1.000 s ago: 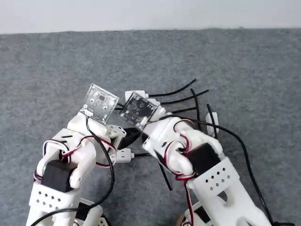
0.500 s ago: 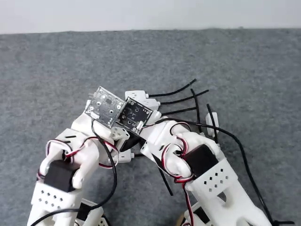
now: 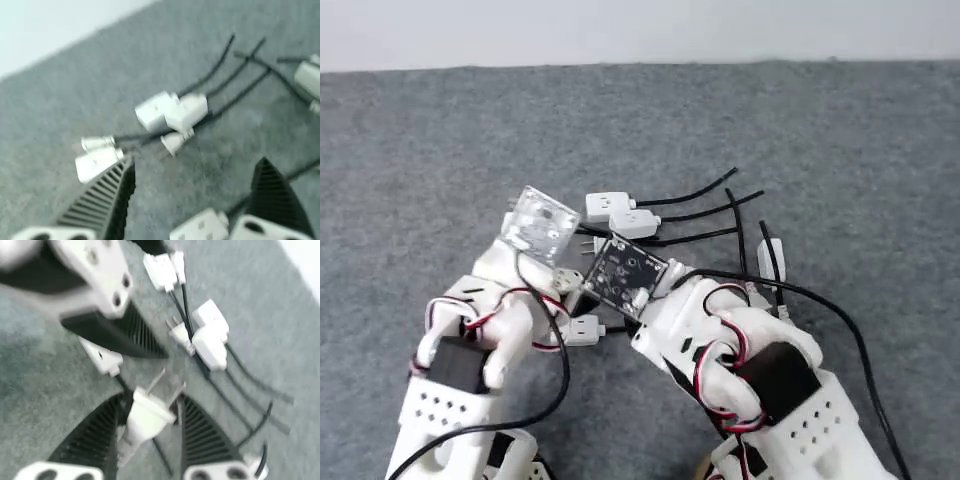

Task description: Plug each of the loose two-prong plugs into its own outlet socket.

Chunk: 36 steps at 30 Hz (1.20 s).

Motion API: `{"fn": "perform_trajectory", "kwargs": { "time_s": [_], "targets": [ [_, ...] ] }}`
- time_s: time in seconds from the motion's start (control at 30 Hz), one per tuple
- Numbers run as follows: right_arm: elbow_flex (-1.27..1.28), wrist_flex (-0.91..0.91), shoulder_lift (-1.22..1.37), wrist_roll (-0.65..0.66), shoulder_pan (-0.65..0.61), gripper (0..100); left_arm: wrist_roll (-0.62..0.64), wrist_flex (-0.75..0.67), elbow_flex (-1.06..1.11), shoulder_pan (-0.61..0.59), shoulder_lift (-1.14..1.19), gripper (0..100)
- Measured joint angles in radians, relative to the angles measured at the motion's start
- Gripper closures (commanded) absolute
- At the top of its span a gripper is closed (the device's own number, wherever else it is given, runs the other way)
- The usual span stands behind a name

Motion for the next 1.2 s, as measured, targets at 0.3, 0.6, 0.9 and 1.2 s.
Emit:
{"fn": "perform_trajectory", "kwargs": {
  "time_s": [0.3, 0.6, 0.9, 1.2],
  "targets": [
    [0.000, 0.002, -0.005, -0.002, 0.000, 99.0, -0.002, -0.018, 0.044, -0.006, 0.000, 65],
    [0.038, 0.002, -0.005, 0.000, 0.002, 99.0, -0.002, 0.094, -0.129, -0.006, 0.000, 65],
    [0.040, 0.002, -0.005, 0.000, 0.003, 99.0, 0.008, 0.133, -0.160, 0.091, 0.000, 65],
    [0.040, 0.002, -0.005, 0.000, 0.003, 99.0, 0.011, 0.133, -0.160, 0.092, 0.000, 65]
  ]
}}
